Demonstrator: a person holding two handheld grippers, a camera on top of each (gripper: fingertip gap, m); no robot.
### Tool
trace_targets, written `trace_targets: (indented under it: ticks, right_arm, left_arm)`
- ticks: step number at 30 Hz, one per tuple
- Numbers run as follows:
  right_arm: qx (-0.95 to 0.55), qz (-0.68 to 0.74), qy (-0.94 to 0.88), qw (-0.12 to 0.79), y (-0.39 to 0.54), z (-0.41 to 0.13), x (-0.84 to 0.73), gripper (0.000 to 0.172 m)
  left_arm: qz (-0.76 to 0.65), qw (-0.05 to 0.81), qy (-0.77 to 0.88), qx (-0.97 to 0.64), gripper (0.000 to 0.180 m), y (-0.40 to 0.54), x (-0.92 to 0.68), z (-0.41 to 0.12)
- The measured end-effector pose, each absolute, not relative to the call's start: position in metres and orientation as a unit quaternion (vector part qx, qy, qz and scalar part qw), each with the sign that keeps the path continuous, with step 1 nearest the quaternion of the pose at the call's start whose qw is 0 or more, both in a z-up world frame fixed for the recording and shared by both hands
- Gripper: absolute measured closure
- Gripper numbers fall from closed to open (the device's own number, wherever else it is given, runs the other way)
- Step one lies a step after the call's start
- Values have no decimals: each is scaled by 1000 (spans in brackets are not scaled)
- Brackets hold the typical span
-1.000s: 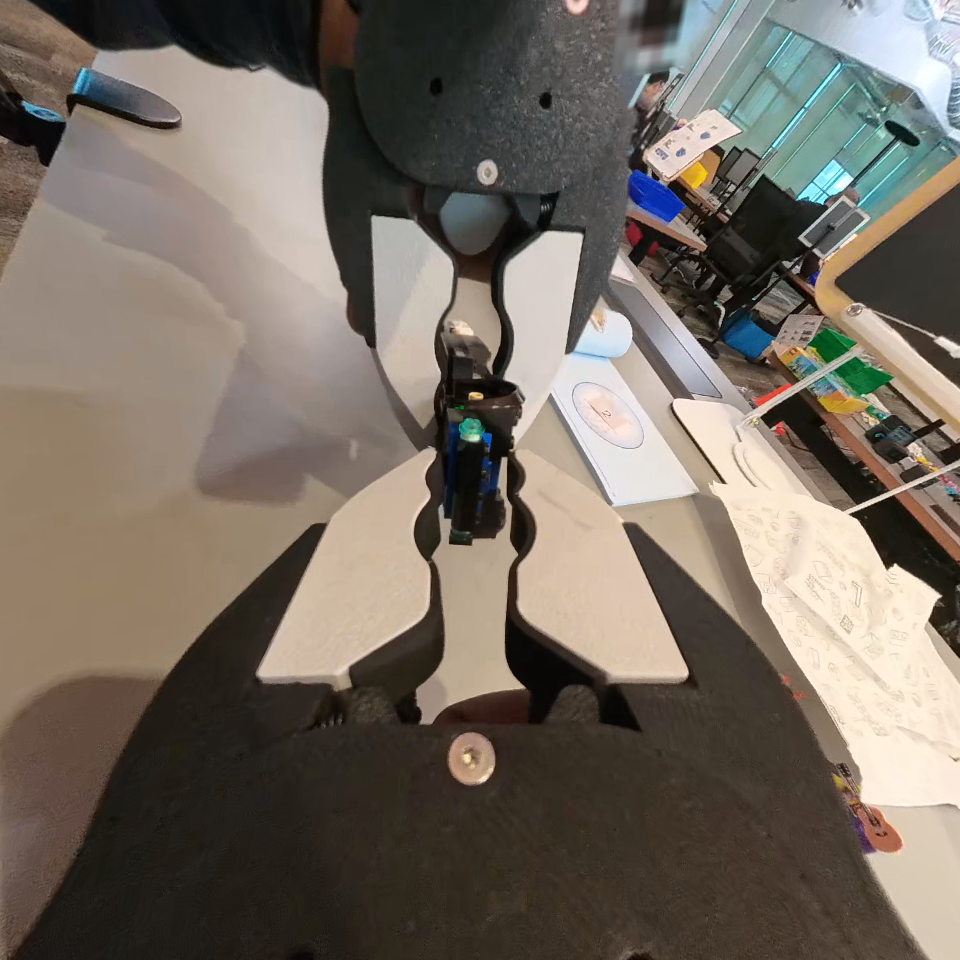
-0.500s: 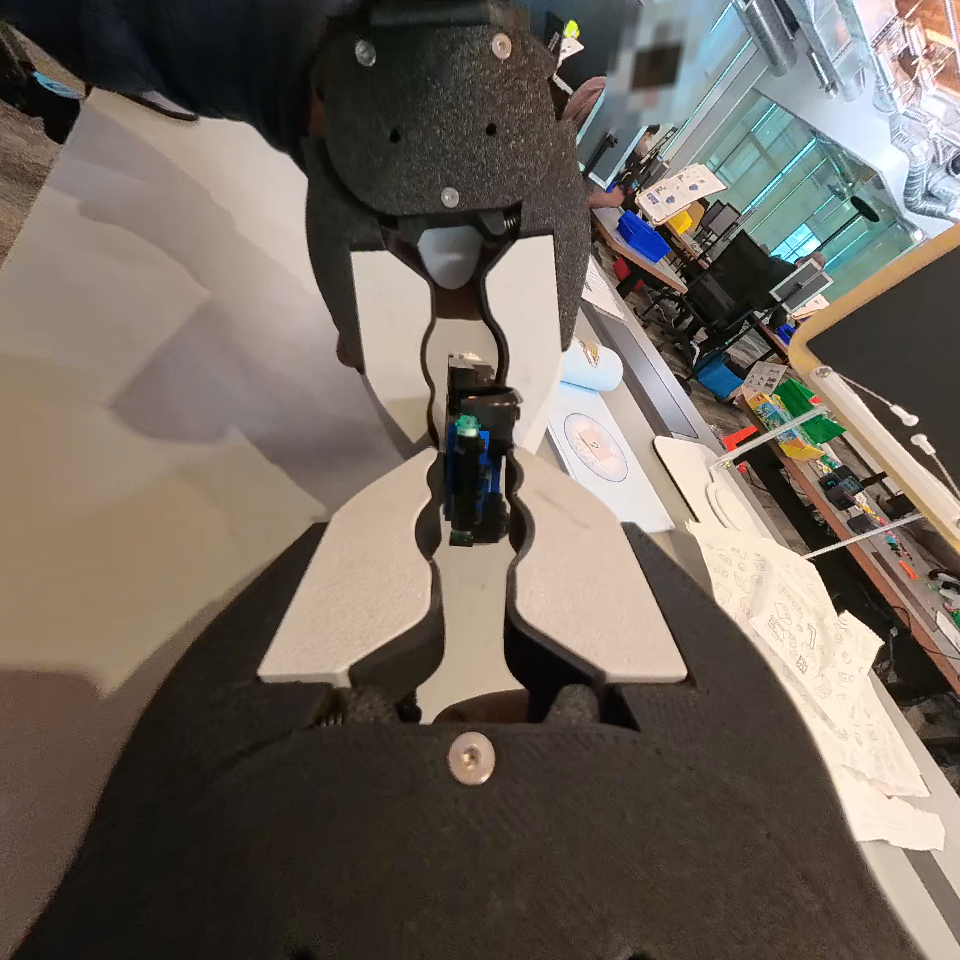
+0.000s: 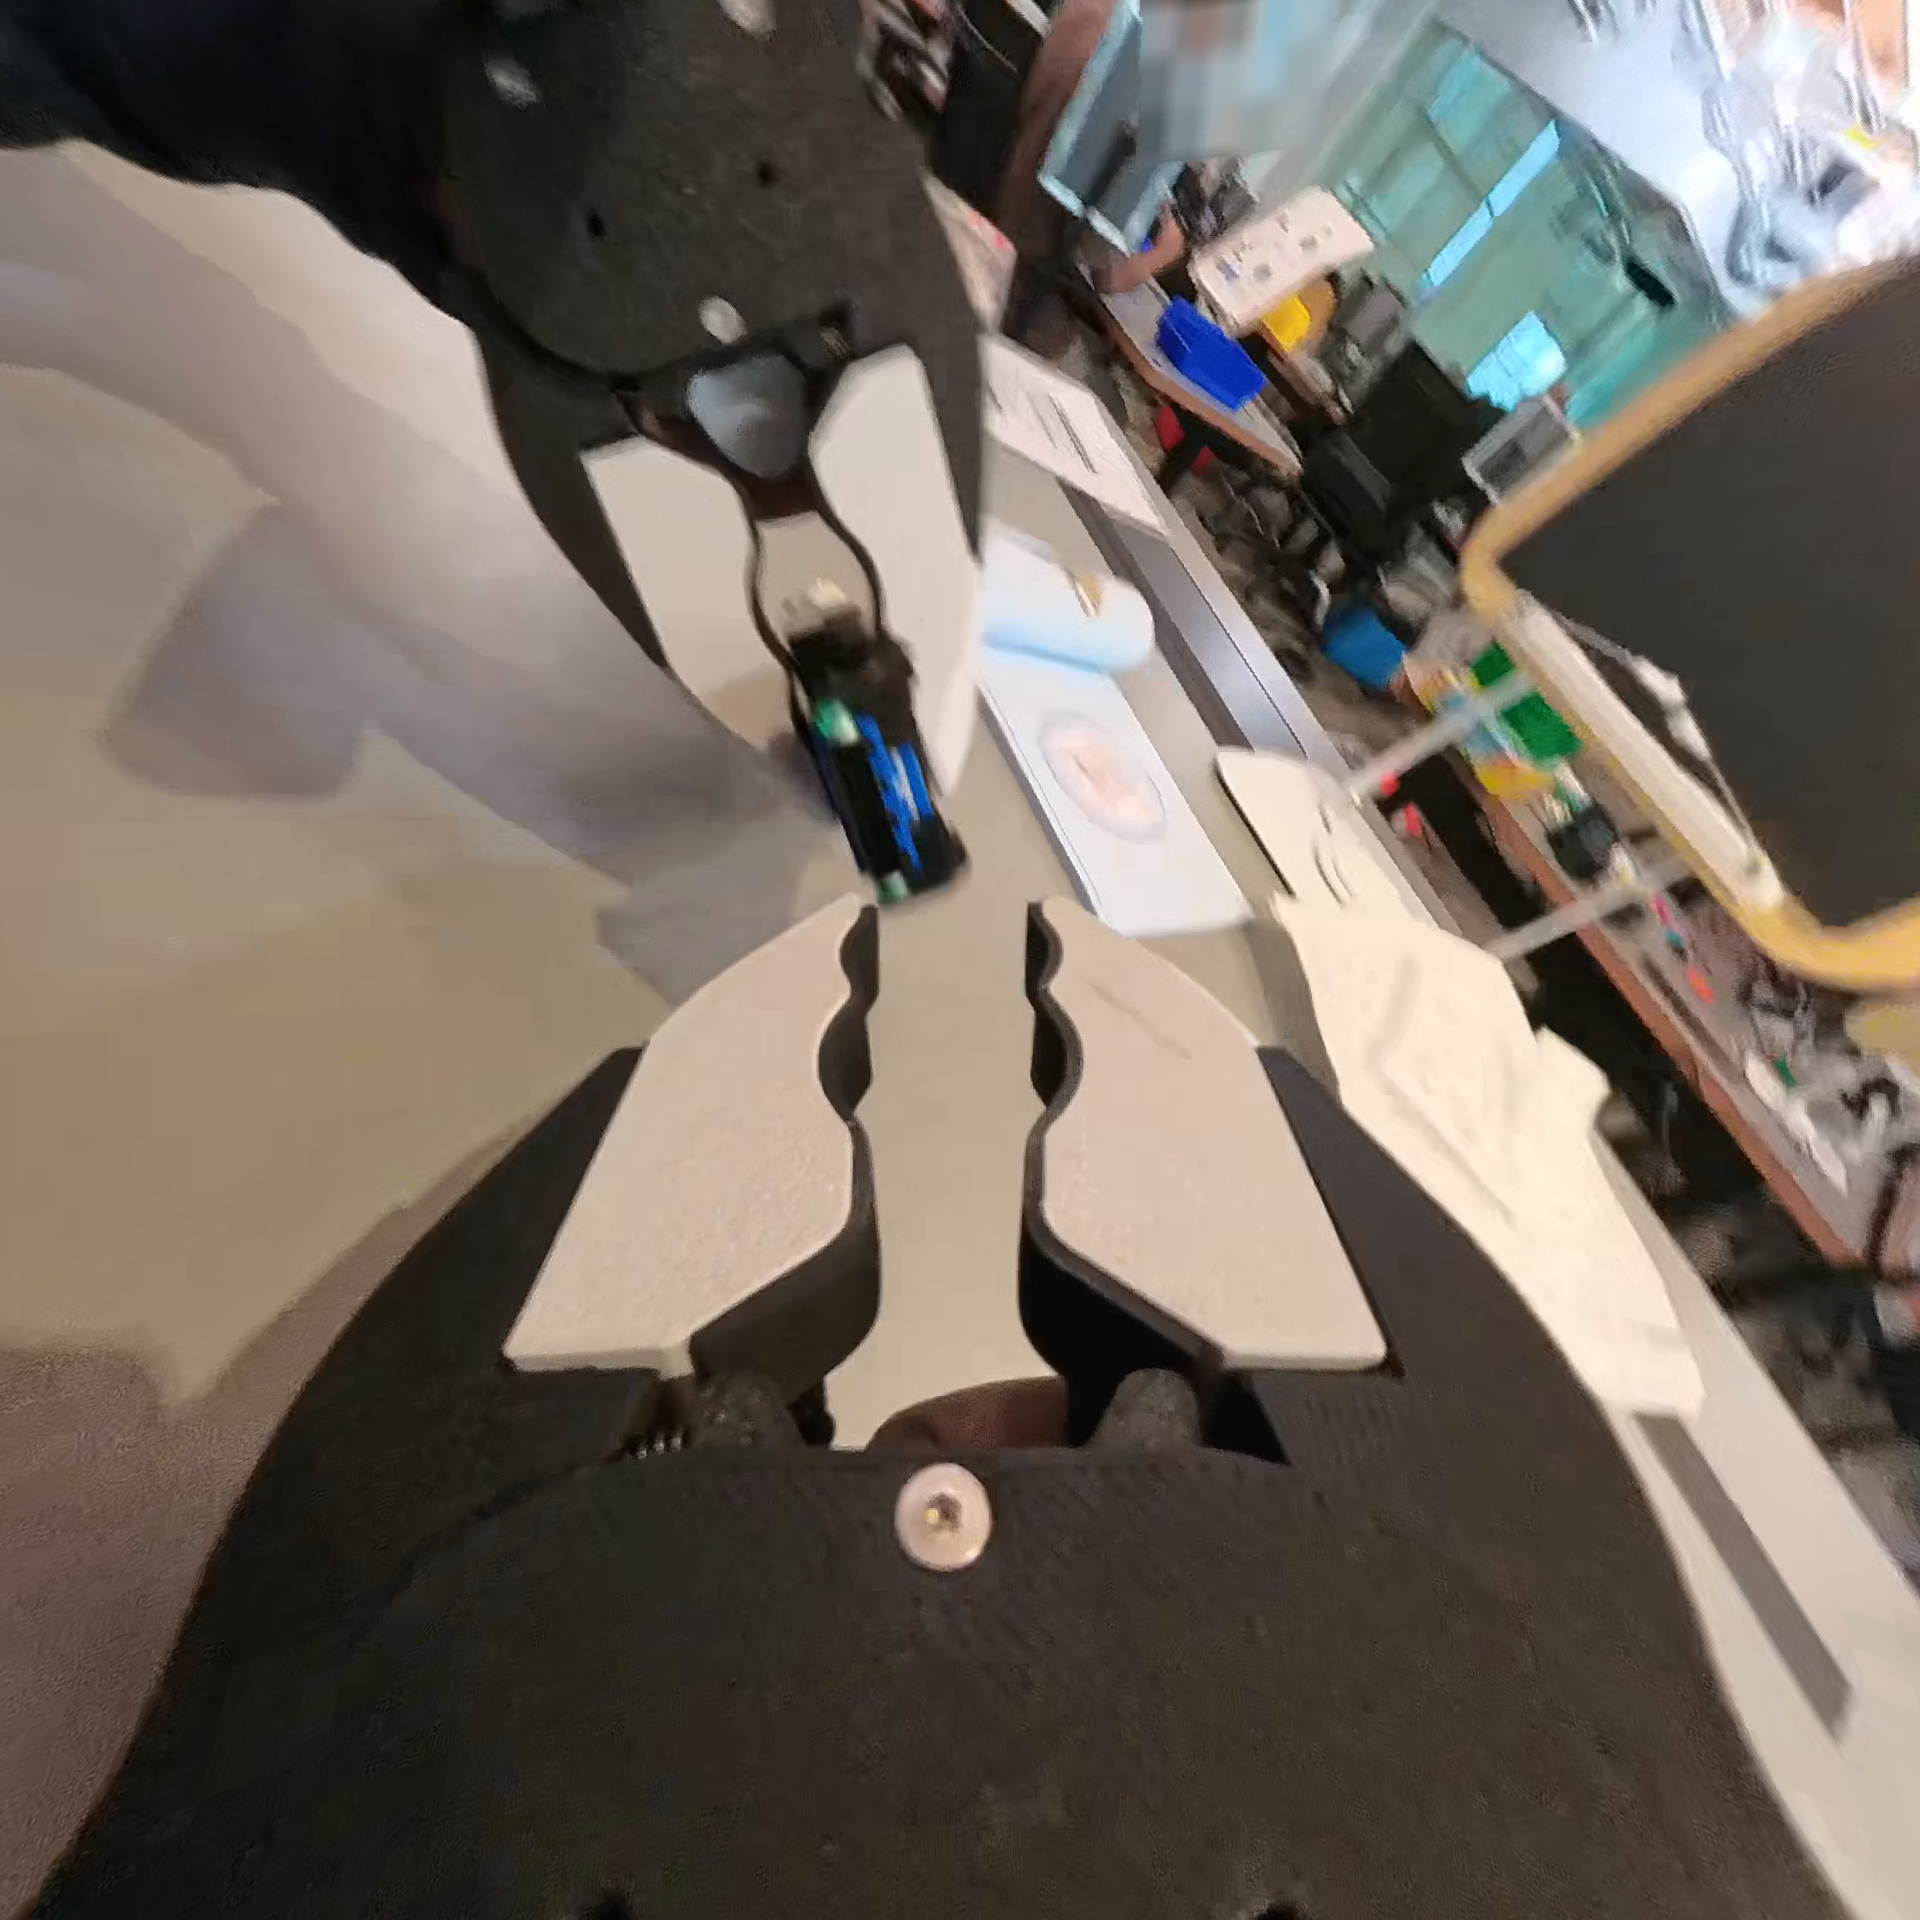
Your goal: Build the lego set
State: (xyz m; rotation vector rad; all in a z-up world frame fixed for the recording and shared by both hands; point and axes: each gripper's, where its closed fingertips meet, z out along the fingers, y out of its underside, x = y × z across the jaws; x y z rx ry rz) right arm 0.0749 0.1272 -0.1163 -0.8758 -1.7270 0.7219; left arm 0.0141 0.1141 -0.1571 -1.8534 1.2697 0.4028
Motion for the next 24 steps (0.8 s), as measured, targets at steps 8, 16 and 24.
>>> trace_targets:
  ticks: [8, 16, 24]
  right_arm:
    - [-587, 213, -649, 435, 218, -176, 181, 145]
    - [-661, 168, -601, 417, 249, -200, 156, 145]
    - [-711, 115, -561, 410, 295, -218, 149, 139]
  left_arm:
    - [177, 380, 501, -757, 156, 121, 4, -164]
    - [175, 343, 514, -766, 156, 149, 4, -179]
    - [168, 364, 487, -776, 156, 155, -6, -181]
